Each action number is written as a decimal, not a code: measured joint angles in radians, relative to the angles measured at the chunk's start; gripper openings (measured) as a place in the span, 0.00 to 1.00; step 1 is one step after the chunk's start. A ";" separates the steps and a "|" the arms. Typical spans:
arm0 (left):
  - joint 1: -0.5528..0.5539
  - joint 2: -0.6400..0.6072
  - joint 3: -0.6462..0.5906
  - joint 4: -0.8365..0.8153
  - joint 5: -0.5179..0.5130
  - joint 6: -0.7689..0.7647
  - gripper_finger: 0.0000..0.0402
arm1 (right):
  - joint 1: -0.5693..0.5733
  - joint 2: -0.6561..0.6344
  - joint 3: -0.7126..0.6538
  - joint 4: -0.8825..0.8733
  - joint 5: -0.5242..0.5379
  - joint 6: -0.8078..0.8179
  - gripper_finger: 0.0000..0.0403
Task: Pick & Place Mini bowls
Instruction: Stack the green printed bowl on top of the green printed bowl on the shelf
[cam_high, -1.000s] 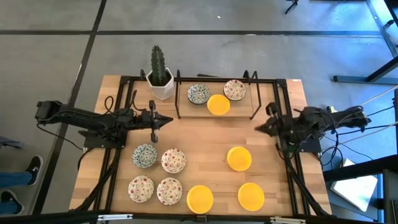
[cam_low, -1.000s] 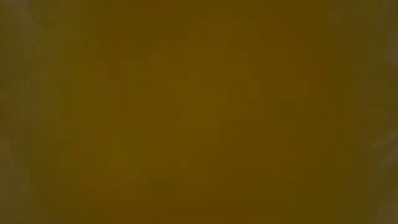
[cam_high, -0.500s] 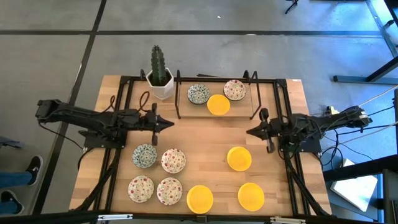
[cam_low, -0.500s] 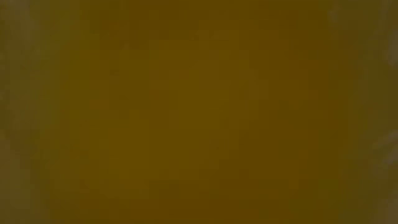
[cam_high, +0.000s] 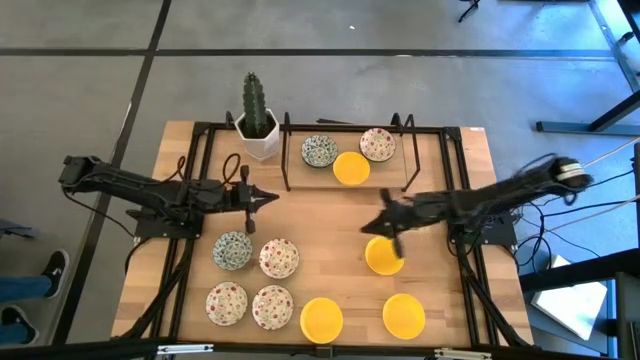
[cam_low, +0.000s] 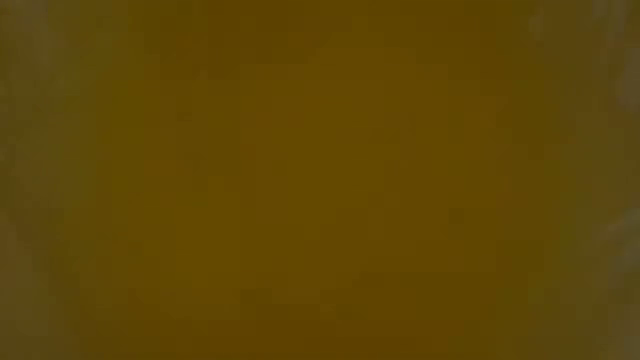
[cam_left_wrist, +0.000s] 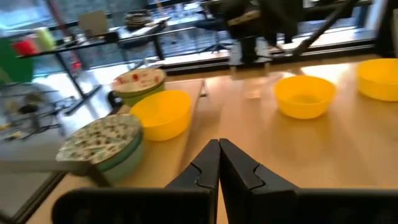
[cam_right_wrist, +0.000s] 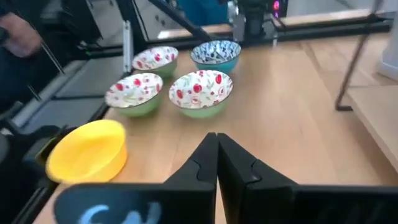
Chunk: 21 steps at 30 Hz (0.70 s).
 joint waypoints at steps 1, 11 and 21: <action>0.000 0.000 0.000 0.000 -0.025 -0.002 0.01 | 0.000 0.079 0.059 -0.004 -0.001 -0.012 0.01; 0.000 -0.054 0.000 -0.094 -0.067 -0.069 0.01 | -0.008 0.692 0.751 -0.516 -0.009 -0.091 0.30; -0.023 -0.056 -0.009 -0.091 -0.009 -0.131 0.01 | -0.058 1.035 1.210 -0.774 -0.043 -0.012 0.69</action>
